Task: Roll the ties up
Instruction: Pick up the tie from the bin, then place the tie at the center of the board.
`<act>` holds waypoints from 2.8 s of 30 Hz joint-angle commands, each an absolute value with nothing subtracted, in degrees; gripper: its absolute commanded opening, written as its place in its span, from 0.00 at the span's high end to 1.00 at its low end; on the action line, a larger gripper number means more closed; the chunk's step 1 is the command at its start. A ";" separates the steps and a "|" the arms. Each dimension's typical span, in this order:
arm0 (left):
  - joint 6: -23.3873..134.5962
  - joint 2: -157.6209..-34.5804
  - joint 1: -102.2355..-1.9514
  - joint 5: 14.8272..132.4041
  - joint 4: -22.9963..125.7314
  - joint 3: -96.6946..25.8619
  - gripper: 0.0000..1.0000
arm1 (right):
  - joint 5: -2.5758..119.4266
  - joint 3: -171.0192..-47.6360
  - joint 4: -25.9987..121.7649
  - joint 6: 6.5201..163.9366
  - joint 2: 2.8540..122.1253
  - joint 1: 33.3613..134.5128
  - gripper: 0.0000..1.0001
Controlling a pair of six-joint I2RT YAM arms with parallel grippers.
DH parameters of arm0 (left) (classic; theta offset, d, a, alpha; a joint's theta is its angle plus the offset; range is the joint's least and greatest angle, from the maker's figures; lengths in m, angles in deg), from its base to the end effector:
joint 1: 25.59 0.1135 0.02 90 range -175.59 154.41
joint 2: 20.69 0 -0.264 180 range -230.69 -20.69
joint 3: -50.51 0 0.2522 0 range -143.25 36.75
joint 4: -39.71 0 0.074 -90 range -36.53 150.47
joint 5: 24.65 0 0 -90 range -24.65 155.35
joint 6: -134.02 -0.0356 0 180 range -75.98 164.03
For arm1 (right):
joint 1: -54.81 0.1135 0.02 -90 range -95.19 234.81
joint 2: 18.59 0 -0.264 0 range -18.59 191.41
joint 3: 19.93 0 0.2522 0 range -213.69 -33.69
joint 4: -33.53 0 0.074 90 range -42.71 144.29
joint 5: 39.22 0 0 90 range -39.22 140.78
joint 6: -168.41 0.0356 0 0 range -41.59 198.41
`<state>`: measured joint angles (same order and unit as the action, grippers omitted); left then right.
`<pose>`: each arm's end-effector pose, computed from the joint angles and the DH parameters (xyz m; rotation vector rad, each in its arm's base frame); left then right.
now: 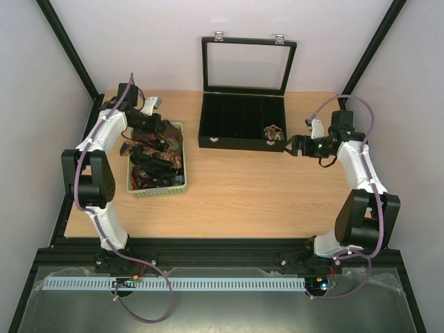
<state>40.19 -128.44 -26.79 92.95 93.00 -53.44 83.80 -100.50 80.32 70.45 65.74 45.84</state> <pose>0.4090 -0.0251 0.2596 0.2905 2.4865 -0.5962 0.3108 -0.0294 0.2795 -0.2268 2.3293 0.5594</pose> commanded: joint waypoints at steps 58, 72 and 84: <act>29.68 -112.86 -64.35 85.42 73.96 -43.98 0.98 | 89.28 -86.58 79.10 59.79 47.00 52.17 0.01; 23.46 -122.54 -63.18 73.15 85.10 -36.02 0.02 | 90.73 -87.59 80.59 59.70 48.27 52.17 0.01; 14.33 -120.55 -44.55 68.24 88.11 -30.26 0.02 | 87.34 -87.66 82.89 59.96 52.12 52.88 0.04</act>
<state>19.03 -121.92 -51.33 72.32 84.10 -32.11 88.85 -86.10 78.93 60.39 49.59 52.24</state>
